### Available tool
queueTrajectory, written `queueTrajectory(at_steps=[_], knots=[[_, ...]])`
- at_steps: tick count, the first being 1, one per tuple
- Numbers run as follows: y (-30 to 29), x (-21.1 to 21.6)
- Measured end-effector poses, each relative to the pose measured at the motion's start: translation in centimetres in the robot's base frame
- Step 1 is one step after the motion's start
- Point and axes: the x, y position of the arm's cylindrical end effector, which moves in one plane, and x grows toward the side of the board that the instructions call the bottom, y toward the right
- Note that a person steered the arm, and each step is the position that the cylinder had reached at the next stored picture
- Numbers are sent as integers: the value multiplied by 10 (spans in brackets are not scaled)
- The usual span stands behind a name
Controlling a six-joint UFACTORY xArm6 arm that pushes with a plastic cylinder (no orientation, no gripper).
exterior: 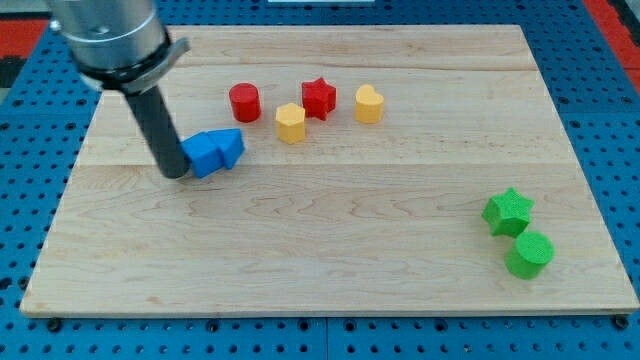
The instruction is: Move the blue blocks close to the yellow hexagon
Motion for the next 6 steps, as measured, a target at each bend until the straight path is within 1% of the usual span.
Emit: queueTrajectory(at_steps=[1, 2, 3, 4, 5, 6], knots=[[-11, -21], [-4, -35], [5, -37], [41, -24], [108, -11], [113, 10]])
